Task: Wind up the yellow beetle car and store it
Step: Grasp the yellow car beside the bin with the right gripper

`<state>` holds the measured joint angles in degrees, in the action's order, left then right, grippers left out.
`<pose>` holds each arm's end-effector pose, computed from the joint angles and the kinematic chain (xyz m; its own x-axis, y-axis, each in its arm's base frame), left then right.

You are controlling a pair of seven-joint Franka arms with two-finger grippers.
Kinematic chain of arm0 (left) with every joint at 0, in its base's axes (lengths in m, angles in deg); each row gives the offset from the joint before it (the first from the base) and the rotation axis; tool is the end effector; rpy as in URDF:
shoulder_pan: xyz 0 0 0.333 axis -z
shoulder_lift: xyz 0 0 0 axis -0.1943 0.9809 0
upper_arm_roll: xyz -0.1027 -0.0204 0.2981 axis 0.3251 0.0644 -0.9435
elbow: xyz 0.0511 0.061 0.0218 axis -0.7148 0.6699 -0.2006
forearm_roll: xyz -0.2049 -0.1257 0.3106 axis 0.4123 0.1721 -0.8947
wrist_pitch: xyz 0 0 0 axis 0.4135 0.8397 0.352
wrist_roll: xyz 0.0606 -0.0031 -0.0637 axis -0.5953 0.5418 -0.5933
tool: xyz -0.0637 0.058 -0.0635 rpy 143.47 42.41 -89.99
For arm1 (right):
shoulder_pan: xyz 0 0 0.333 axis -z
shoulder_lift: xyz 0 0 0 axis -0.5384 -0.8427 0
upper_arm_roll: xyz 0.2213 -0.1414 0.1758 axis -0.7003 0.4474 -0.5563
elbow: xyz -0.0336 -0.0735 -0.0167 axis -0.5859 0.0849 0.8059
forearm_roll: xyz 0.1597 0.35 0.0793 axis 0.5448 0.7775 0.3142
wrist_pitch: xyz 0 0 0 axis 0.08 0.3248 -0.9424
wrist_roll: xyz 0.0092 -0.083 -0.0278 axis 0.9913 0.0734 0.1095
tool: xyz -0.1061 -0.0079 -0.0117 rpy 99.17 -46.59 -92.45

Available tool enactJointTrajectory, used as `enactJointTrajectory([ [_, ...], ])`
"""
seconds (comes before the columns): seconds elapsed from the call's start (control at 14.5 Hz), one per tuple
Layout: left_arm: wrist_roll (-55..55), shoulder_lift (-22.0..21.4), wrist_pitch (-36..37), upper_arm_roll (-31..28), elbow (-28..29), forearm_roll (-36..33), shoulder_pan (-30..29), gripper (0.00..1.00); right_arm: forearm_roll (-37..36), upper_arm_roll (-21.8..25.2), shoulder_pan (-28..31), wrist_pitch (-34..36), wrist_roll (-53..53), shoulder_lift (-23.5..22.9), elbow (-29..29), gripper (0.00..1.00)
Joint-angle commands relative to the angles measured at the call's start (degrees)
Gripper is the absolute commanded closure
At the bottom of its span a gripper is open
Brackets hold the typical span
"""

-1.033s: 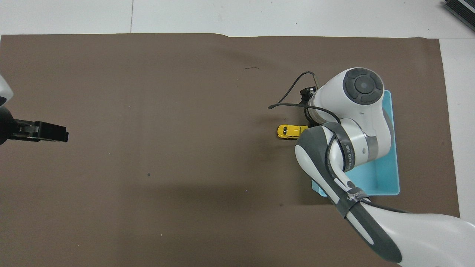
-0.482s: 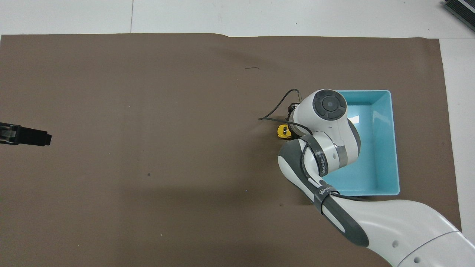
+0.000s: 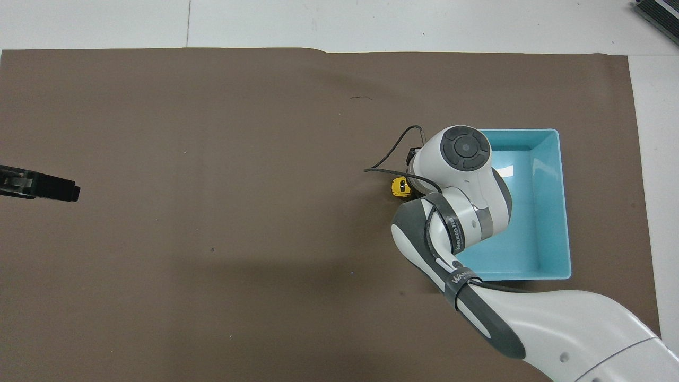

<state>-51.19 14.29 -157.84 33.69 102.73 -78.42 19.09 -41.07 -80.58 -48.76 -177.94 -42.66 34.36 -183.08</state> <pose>0.5253 -0.0388 0.6368 0.9774 -0.2107 0.0158 -0.2109 -0.9775 0.0080 0.5988 0.2232 0.3247 0.0649 -0.9979 -0.0007 -0.9979 -0.0649 -0.0041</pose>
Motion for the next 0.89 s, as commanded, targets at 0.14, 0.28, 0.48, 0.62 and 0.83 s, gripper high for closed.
enactJointTrajectory([
  [0.14,0.8,0.3,1.6,0.5,-1.4,-0.3,-1.1,0.00,-0.1,-0.6,0.3,7.7,-0.4,6.0,2.5,1.00],
  [0.28,0.8,0.3,1.7,0.0,-1.4,-0.3,-1.6,0.00,0.0,-0.7,0.3,10.5,1.5,8.7,2.5,1.00],
  [0.48,0.8,0.3,1.7,0.0,-1.4,-0.3,-2.0,0.00,1.2,-0.7,0.5,14.1,5.8,12.3,2.5,1.00],
  [0.62,0.8,0.3,1.7,0.0,-1.4,-0.3,-1.9,0.00,1.2,-0.6,0.9,16.4,11.5,14.3,2.5,1.00],
  [0.83,0.8,0.3,1.7,0.0,-1.4,-0.3,-2.0,0.00,1.9,-0.6,2.6,17.6,20.9,15.4,2.2,1.00],
])
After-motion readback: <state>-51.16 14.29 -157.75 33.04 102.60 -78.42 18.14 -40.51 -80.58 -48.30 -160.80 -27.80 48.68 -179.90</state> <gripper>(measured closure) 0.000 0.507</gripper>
